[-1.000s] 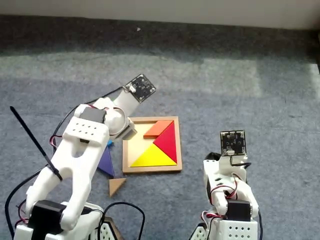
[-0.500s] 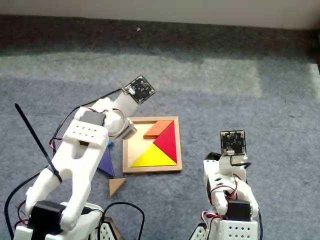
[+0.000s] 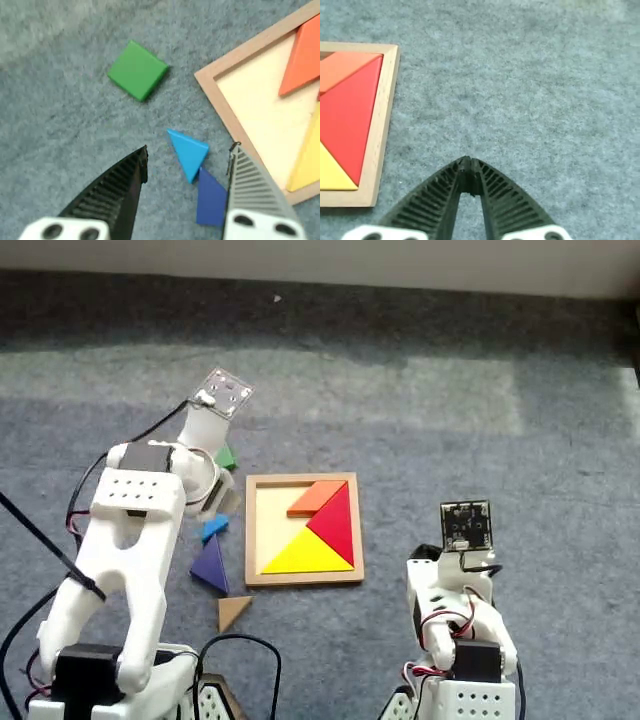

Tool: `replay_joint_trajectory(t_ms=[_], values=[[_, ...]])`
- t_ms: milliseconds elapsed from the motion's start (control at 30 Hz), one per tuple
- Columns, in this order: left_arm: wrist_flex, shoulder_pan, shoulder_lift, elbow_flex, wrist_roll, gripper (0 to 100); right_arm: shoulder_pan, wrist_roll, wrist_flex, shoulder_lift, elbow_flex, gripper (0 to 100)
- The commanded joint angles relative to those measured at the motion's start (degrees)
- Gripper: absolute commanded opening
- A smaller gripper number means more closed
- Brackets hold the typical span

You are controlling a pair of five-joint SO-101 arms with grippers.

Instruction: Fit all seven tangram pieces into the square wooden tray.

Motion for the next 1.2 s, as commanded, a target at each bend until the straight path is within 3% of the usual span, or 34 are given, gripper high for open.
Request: replay_joint_trajectory(t_ms=[0,200,600,1167], values=[[5.5,-2.2,-0.3,0.6,9.5,27,0.6,4.0,-1.6,-0.8,7.5,1.3],[1.8,-4.8,-0.2,9.1,17.7,27,0.6,4.1,-1.6,-0.8,7.5,1.3],[-1.2,-4.4,-0.2,20.1,18.3,27,0.7,4.0,-1.3,-0.7,7.5,1.3],[-2.9,-1.3,0.6,21.4,21.4,27,0.7,4.0,-1.3,-0.7,7.5,1.3]])
